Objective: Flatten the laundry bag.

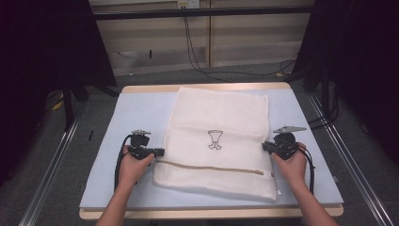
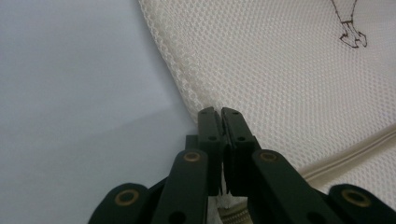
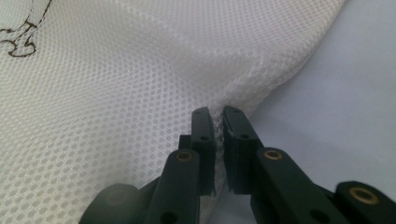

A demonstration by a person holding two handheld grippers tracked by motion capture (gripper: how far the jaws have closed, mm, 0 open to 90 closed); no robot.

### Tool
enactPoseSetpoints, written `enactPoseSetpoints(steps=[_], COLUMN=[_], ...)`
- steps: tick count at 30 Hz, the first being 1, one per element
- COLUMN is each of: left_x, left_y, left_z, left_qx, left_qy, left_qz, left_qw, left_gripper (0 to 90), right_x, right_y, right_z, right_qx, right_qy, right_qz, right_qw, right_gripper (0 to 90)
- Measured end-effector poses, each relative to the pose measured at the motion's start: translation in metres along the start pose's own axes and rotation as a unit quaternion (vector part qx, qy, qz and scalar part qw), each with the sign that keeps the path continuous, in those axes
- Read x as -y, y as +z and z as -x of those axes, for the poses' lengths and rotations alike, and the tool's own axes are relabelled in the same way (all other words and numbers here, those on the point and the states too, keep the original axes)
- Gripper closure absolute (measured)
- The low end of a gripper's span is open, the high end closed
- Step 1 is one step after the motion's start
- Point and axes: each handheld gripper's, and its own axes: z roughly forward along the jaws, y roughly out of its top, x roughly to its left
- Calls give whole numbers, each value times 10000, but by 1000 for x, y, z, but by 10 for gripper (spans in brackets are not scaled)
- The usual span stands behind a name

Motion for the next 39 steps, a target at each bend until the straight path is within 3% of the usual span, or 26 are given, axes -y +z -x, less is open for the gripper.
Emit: enactPoseSetpoints(steps=[3,5,7,13,14,15,17,20,21,24,25,28,30,32,34,37,39], left_x=[7,9,12,16,16,14,10,6,5,3,3,3,3,2,1,0,2], left_y=[-4,-7,-9,-15,-15,-18,-22,-18,-14,-4,-2,0,1,2,0,-5,-10], left_z=[2,4,6,10,10,9,7,0,-2,-8,-9,-8,-7,-6,-6,-5,-7], left_qx=[43,-2,19,99,90,37,-329,-297,-265,-288,-194,-238,-346,-310,-329,-292,-223], left_qy=[-95,-9,-9,-9,-92,-44,-25,-268,-315,-492,-586,-477,-375,-475,-374,-485,-586], left_qz=[65,3,-40,-171,-86,-5,528,755,666,432,368,385,307,279,179,206,299], left_qw=[9999,10000,10000,9998,9999,10000,9981,9963,9969,9974,9974,9978,9982,9980,9986,9982,9976], left_gripper=[874,874,875,871,865,844,655,576,562,584,607,658,747,843,870,882,883], right_x=[-4,-8,-11,-16,-17,-17,-18,-19,-19,-20,-20,-21,-21,-21,-20,-17,-13], right_y=[6,8,12,18,18,19,20,19,20,22,23,24,25,24,20,9,1], right_z=[3,3,2,-1,-1,-1,-1,-4,-5,-10,-12,-16,-17,-18,-17,-17,-16], right_qx=[-69,-53,-34,-50,-76,-74,-75,-61,-85,-178,-196,-202,-223,-207,-124,141,14], right_qy=[92,65,-88,-231,-254,-243,-323,-381,-405,-438,-475,-522,-575,-547,-419,-362,-297], right_qz=[52,20,21,32,25,26,36,37,60,94,110,105,135,142,165,184,78], right_qw=[9999,10000,10000,9997,9996,9997,9994,9992,9991,9988,9986,9984,9980,9982,9989,9991,9995], right_gripper=[837,837,837,836,836,836,837,836,836,835,835,835,834,828,778,652,610])
